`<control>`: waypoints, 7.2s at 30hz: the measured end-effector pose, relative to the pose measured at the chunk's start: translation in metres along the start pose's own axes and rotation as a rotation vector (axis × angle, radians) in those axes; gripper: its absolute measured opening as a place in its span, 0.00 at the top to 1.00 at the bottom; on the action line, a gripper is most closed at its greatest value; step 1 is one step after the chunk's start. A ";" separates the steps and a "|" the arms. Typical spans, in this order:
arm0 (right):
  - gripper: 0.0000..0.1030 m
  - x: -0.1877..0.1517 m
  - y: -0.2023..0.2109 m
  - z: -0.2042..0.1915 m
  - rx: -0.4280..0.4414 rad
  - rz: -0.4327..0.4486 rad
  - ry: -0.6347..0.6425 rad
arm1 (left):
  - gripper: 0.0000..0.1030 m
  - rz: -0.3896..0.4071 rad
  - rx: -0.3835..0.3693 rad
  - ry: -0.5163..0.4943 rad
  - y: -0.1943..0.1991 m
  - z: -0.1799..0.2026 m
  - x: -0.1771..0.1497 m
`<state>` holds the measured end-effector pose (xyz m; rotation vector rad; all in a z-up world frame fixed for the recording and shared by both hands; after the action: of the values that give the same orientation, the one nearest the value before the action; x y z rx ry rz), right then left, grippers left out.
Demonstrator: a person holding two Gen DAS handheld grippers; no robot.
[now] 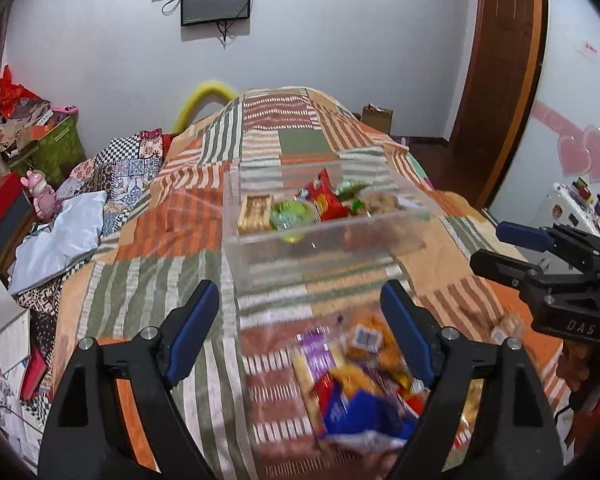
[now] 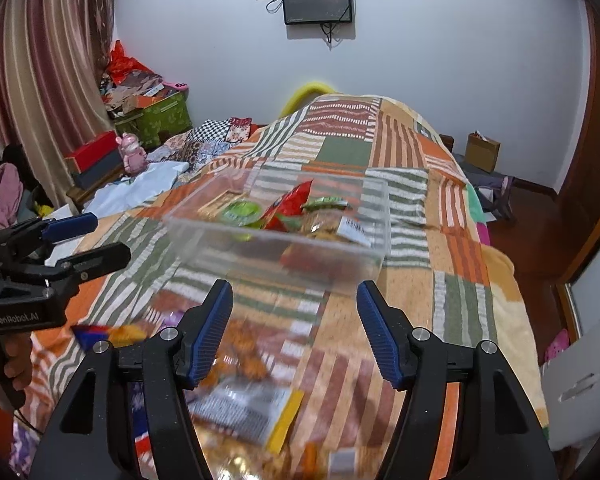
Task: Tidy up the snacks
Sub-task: 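Move both grippers back toward the remaining snack pile, then grasp the blue chip bag with the left gripper while the right grasps the cookie-stick bag, then lower both bags into the clear box and open both grippers, then move both grippers back over the remaining snacks, then grasp the purple-labelled coconut roll pack with the left gripper while the right grasps the breadstick bag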
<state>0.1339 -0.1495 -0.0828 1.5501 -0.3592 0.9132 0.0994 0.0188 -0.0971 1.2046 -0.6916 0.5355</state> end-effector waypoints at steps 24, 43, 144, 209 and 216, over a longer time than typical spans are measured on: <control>0.32 -0.084 -0.008 -0.020 0.101 -0.196 -0.014 | 0.12 -0.106 -0.053 0.112 -0.018 0.021 -0.070; 0.17 -0.094 -0.013 -0.033 0.092 -0.218 0.032 | 0.52 -0.035 -0.058 0.061 -0.008 0.029 -0.072; 0.20 0.075 -0.114 -0.008 -0.029 -0.029 0.030 | 0.41 0.137 0.030 0.131 -0.114 -0.077 0.110; 0.11 -0.102 -0.020 0.057 -0.168 -0.239 -0.110 | 0.56 -0.173 -0.052 0.138 -0.073 -0.015 -0.079; 0.26 -0.103 -0.025 0.066 -0.202 -0.243 -0.104 | 0.56 -0.158 -0.062 0.146 -0.069 -0.016 -0.077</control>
<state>0.1077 -0.2340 -0.1707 1.4216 -0.3182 0.5909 0.0989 0.0142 -0.2016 1.1390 -0.4813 0.4622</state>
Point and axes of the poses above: each gripper's, at about its wrist camera, not at the fingertips, and y roughly against the way its jaws point, z to its right, x to its top, the point moved 2 cm from there along -y, roughly the way its jaws point, and after that the axes turned 13 degrees about -x, right-handed, at the moved point
